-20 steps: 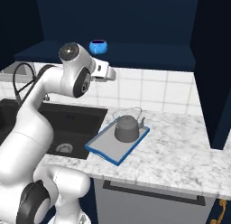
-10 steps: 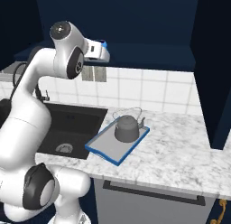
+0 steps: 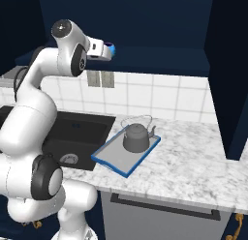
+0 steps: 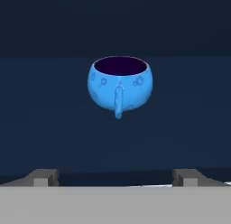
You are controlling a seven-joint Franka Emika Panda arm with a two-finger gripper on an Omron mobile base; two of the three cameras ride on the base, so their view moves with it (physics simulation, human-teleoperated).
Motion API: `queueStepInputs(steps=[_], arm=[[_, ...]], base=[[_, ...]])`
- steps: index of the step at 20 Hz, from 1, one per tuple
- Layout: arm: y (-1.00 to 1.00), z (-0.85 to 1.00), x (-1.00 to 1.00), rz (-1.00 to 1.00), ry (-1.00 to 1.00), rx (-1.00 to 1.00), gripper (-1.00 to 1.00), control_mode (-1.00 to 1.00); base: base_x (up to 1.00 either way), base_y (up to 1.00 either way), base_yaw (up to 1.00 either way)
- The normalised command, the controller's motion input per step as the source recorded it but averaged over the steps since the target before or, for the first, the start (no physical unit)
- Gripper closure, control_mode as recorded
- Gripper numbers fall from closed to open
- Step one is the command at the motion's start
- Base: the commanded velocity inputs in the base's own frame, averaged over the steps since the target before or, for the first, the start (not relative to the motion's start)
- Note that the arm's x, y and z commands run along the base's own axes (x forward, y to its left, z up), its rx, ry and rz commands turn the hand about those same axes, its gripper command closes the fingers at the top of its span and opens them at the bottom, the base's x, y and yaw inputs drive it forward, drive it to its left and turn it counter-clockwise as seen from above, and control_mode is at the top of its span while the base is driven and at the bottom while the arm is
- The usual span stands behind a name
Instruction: Pick the kettle from the counter and place it on the tray. Then pick the mug from the cabinet and place it on the tray. Then close the cabinet doors.
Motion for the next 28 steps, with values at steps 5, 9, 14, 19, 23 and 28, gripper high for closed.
queueStepInputs(steps=[5, 9, 14, 19, 23, 28], arm=[[0.03, 0.01, 0.59, 0.01, 0.09, 0.0, -1.0, -1.0], [0.0, 0.05, 0.37, 0.0, 0.0, 0.0, -1.0, -1.0], [0.0, 0.0, 0.23, 0.0, 0.0, 0.0, -1.0, -1.0], [0.0, 0.0, 0.23, 0.0, 0.0, 0.0, -1.0, -1.0], [-0.04, -0.06, 0.06, 0.0, 0.0, 0.0, -1.0, -1.0], [-0.08, -0.13, 0.05, 0.0, 0.0, 0.0, -1.0, -1.0]], base=[[0.0, 0.0, 0.0], [0.0, 0.0, 0.0], [0.0, 0.0, 0.0], [0.0, 0.0, 0.0], [0.0, 0.0, 0.0], [0.0, 0.0, 0.0]])
